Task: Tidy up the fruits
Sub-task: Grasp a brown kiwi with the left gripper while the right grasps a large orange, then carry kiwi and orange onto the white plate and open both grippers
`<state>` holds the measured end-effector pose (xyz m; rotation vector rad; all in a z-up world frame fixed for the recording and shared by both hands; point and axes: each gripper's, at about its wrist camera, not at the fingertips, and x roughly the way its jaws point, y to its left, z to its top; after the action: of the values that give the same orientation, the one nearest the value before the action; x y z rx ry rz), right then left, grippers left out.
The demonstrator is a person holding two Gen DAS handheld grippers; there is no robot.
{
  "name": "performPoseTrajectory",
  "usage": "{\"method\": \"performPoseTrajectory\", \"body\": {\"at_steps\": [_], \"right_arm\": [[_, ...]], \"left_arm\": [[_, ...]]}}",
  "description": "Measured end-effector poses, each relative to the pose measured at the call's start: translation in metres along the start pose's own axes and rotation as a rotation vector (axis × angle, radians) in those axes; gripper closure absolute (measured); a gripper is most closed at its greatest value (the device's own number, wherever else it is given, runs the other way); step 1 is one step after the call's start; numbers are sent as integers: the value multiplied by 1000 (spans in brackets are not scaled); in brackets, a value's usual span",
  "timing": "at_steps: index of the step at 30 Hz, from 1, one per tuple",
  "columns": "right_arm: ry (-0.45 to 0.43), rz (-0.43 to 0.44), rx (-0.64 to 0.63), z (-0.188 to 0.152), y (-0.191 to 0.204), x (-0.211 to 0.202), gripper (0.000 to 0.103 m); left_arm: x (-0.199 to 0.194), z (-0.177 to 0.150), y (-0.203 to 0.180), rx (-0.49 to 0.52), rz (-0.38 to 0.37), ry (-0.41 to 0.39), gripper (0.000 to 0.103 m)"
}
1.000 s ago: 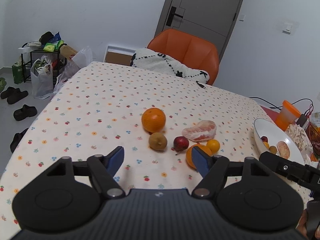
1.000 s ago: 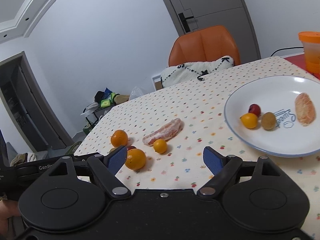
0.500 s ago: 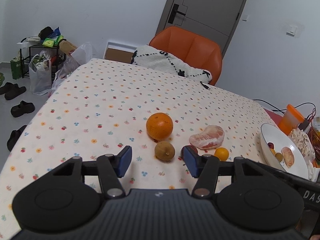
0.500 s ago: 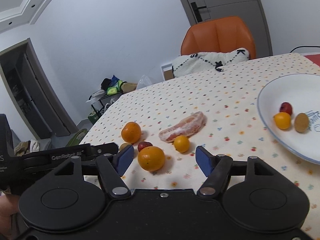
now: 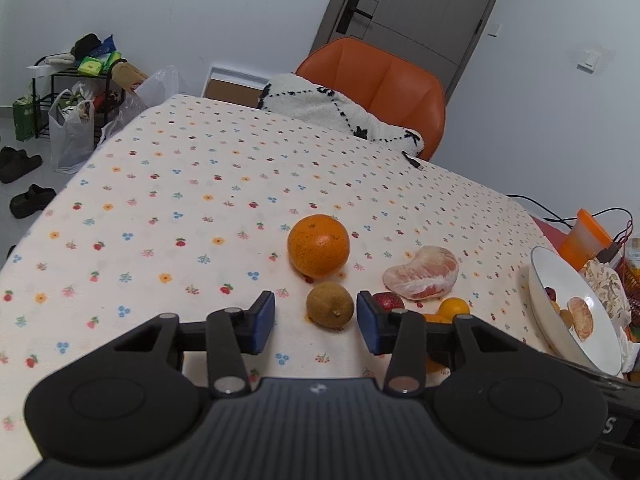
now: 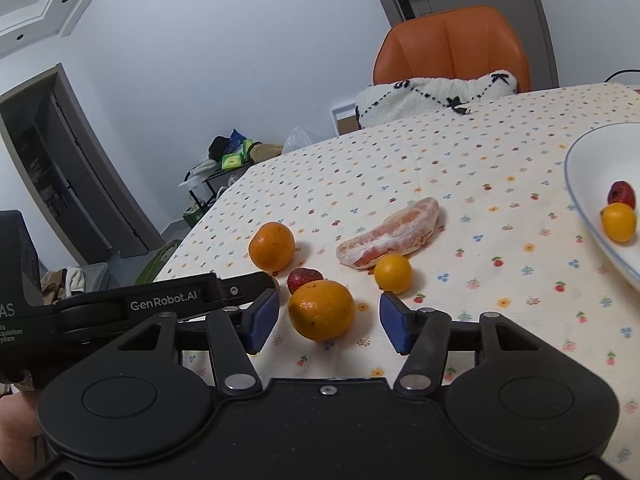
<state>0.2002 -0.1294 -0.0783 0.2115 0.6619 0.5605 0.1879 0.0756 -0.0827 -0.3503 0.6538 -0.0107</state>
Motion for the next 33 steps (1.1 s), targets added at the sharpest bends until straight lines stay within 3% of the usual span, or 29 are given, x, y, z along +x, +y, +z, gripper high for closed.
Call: {"method": "performPoseTrajectory", "body": {"at_steps": [3,5,7,9,20,33], "right_arm": [[3,9,2,-1,1,5,48],[12,12,10,-3,-1,8,58],[18,25,21,-4,-3,10,65],[16,27,22,-4,-3,9,66],[-34,-18,49,-3,-10,-10,66],[-112,-43,85,-1,-30,-47,66]], "left_arm": [[5,1,-1,14,-10,-1,59],[8,3,-3,26,-11,-1,59],[10,3,-4,26,-14,-2,67],[12,3,-4,29,-18,-1,77],[-4,1,-12,30,-37,-18,78],[-20,1,-48,79,-58,-51,78]]}}
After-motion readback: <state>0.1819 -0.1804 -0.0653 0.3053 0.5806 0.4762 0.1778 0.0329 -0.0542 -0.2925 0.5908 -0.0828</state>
